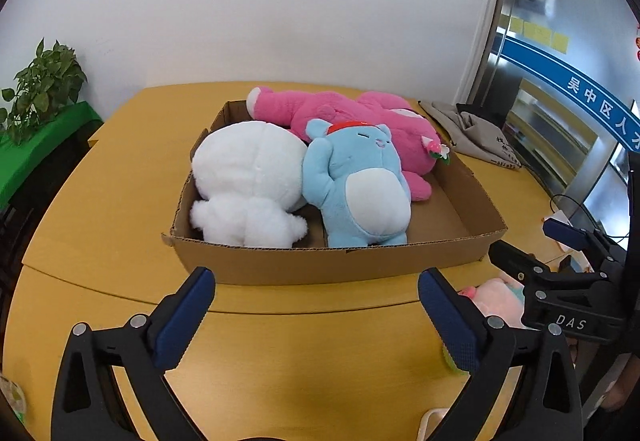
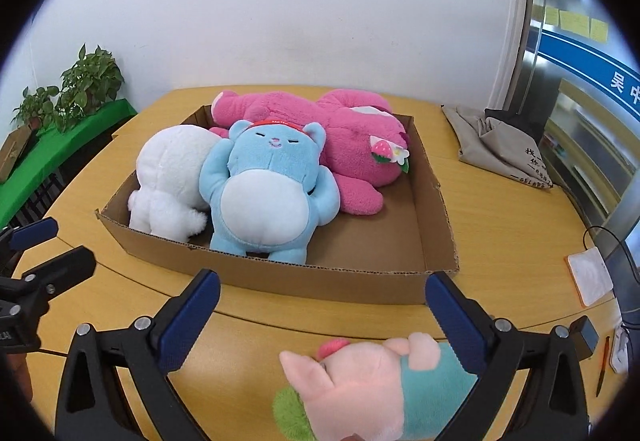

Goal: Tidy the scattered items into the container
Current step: 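Move both grippers down to the pink-and-teal pig plush on the table, then close both grippers on the pig plush's body and lift it upright, then carry the pig plush into the box beside the blue cat and open both grippers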

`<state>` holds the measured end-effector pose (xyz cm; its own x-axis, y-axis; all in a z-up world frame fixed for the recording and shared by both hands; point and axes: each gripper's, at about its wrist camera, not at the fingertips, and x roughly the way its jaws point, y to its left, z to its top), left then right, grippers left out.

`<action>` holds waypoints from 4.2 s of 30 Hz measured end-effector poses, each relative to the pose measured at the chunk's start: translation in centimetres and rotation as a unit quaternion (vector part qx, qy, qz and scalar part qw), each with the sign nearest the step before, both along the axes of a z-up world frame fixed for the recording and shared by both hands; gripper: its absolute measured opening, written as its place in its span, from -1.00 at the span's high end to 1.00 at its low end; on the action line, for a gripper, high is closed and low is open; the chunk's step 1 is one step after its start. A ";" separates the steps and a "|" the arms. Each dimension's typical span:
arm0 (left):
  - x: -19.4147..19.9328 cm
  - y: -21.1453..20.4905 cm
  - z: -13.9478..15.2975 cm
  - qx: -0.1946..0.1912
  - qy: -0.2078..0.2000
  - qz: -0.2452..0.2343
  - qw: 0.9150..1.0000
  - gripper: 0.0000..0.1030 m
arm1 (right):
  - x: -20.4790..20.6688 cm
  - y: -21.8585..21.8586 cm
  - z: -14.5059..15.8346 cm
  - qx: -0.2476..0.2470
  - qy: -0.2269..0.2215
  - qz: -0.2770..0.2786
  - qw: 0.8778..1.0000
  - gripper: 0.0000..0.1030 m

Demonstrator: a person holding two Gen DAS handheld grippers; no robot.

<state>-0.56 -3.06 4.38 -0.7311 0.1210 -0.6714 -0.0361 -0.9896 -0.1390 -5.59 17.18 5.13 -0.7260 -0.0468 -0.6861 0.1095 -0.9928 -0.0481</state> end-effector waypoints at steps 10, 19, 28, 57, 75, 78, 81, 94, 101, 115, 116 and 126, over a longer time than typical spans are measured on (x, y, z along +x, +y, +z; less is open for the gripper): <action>1.2 0.3 -0.6 0.015 -0.009 -0.014 1.000 -1.00 | 1.3 -0.4 0.3 0.005 0.000 -0.005 1.000 -0.99; 1.7 0.6 -0.7 0.024 -0.012 -0.018 0.999 -1.00 | 2.1 -0.2 1.0 0.002 0.003 -0.007 1.000 -0.99; 1.8 1.6 -0.8 0.026 -0.018 -0.024 0.999 -1.00 | 2.5 0.4 1.2 -0.002 0.005 -0.009 1.000 -0.99; -1.5 7.7 -6.2 0.124 -0.106 -0.101 0.981 -1.00 | 1.1 14.7 -2.7 -0.082 -0.042 -0.122 0.988 -0.99; -5.1 11.4 -11.8 0.156 -0.168 -0.125 0.965 -1.00 | 4.8 14.9 -9.2 -0.205 -0.138 -0.103 0.963 -0.54; -5.4 10.1 -11.2 0.142 -0.163 -0.103 0.971 -0.99 | 6.4 12.1 -8.7 -0.199 -0.142 -0.019 0.970 -0.55; -5.1 8.8 -10.7 0.137 -0.159 -0.083 0.974 -0.99 | 7.7 10.4 -7.0 -0.088 -0.088 0.039 0.991 -0.60; -6.2 12.8 -13.1 0.223 -0.226 -0.144 0.938 -1.00 | 9.1 6.8 -6.7 -0.016 -0.090 0.091 0.992 -0.66; -7.1 13.8 -13.2 0.242 -0.241 -0.175 0.923 -0.67 | 8.4 6.6 -9.4 -0.038 -0.140 0.075 0.987 -0.48; -8.5 13.8 -2.5 0.193 -0.130 -0.214 0.949 -0.25 | 7.4 6.8 -3.2 -0.090 -0.017 0.085 0.992 -0.12; -9.3 13.9 -1.1 0.187 -0.116 -0.217 0.951 -0.25 | 6.6 6.8 -2.3 -0.088 -0.003 0.085 0.992 -0.12; -23.3 15.5 3.2 0.113 -0.069 -0.212 0.968 -0.25 | -7.4 7.8 -0.6 -0.101 0.049 0.060 0.992 -0.15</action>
